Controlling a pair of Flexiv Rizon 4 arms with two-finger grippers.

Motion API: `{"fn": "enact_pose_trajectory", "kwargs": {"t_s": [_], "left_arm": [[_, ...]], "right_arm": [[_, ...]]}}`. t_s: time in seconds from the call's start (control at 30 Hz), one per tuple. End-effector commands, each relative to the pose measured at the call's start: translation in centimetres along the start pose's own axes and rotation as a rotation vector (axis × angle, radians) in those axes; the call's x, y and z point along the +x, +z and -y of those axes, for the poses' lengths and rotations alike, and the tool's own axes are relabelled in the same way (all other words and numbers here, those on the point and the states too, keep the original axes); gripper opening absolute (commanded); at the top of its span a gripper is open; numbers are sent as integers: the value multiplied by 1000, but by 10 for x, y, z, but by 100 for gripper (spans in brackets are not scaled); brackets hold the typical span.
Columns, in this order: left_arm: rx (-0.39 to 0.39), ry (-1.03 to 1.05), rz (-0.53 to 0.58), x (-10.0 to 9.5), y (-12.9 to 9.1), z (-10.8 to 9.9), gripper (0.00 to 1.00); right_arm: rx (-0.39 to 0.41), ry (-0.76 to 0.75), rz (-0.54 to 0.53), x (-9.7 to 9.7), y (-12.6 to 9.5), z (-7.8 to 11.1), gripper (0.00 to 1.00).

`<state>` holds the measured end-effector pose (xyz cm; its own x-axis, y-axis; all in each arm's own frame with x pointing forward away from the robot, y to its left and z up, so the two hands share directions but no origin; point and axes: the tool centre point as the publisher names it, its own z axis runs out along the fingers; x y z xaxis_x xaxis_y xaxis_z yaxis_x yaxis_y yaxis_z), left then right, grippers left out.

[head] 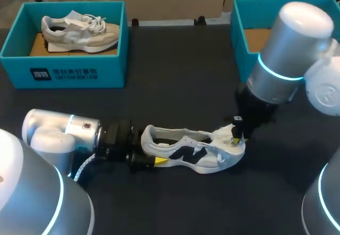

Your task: Take the shoe out of the shoebox, open the shoe tongue, remove and reinsert the insole, then place the shoe into the shoebox

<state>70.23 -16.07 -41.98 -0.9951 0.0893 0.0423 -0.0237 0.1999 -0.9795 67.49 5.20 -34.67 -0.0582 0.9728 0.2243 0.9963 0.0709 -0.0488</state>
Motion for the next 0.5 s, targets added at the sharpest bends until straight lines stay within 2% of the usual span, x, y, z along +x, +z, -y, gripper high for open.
{"fn": "enact_pose_trajectory", "kwargs": {"t_s": [0.03, 0.07, 0.1, 0.27, 0.5], "left_arm": [[0, 0, 0, -1, -2, -8, 0], [0, 0, 0, -1, -2, -8, 0], [0, 0, 0, -1, -2, -8, 0], [0, 0, 0, -1, -2, -8, 0], [0, 0, 0, -1, -2, -8, 0]], "right_arm": [[-2, 1, -203, -28, 1, 2, 49], [-2, 2, -202, -26, 0, 2, 84], [-9, -5, -190, -23, -3, 2, 100], [-5, -50, -116, 0, -18, 1, 100], [24, -172, 17, 45, -45, -15, 100]]}}
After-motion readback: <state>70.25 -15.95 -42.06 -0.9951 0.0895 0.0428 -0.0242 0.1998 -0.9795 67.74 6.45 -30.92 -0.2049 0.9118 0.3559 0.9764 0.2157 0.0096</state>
